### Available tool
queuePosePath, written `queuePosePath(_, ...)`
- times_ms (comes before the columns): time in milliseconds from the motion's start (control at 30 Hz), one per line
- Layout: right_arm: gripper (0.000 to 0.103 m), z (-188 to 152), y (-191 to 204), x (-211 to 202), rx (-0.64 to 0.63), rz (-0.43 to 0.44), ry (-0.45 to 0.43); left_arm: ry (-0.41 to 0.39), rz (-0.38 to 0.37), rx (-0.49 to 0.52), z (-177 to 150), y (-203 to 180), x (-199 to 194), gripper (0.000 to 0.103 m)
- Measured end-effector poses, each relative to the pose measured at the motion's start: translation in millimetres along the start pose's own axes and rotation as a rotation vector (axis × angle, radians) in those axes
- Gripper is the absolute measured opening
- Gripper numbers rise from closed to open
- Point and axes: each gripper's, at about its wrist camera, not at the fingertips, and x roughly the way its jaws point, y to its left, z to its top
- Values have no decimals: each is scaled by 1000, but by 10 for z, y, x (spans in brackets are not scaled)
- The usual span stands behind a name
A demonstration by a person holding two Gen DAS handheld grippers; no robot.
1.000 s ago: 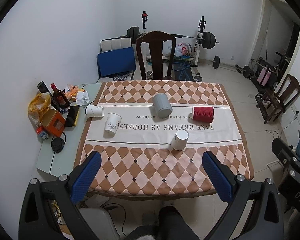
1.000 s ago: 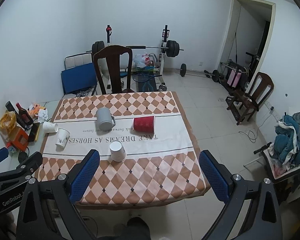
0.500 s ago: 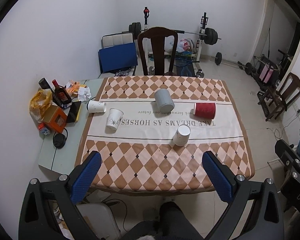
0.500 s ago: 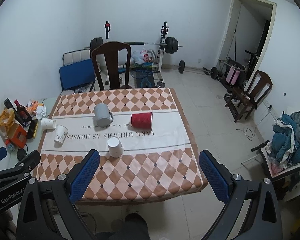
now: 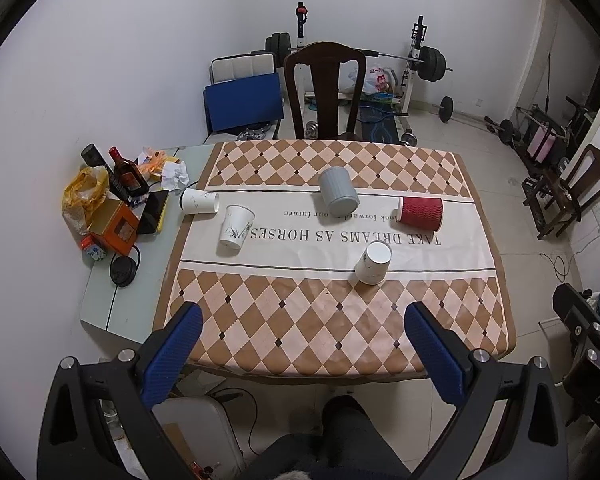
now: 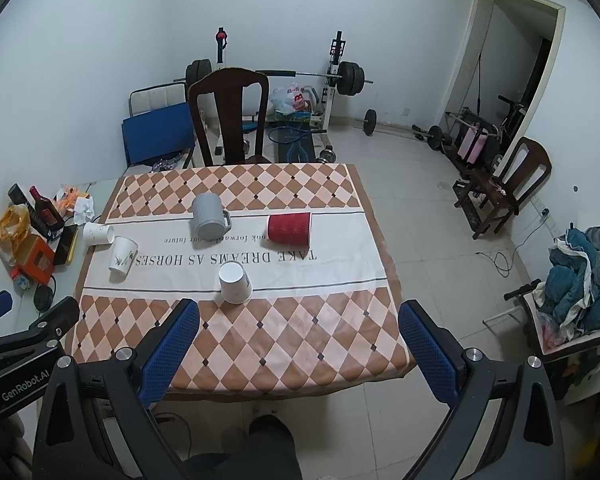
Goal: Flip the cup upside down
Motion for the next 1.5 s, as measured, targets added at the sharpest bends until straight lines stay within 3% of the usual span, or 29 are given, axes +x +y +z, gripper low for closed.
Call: queuePosePath(1500, 101, -47, 64, 205, -19, 27, 40, 5, 16, 21, 8, 36, 80, 103)
